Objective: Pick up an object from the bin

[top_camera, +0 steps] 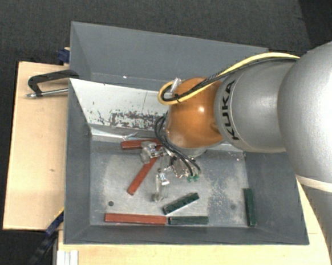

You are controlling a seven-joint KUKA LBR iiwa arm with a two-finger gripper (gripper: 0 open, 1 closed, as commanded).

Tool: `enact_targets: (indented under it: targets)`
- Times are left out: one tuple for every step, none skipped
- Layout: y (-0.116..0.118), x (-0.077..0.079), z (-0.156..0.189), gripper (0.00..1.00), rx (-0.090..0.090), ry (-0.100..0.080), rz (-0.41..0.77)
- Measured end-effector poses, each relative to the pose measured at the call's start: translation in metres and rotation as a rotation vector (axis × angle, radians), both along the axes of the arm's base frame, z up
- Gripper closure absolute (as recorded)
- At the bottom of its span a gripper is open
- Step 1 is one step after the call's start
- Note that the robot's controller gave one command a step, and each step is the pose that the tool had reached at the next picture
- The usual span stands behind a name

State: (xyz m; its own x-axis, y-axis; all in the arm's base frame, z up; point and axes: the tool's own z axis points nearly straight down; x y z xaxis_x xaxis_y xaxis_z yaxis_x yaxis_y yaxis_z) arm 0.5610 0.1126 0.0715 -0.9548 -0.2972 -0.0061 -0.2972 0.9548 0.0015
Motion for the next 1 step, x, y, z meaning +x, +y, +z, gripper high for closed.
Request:
enact_targets:
  targets:
    - [0.0553, -0.0042, 0.0007, 1.00, 0.001, -0.002, 0.276]
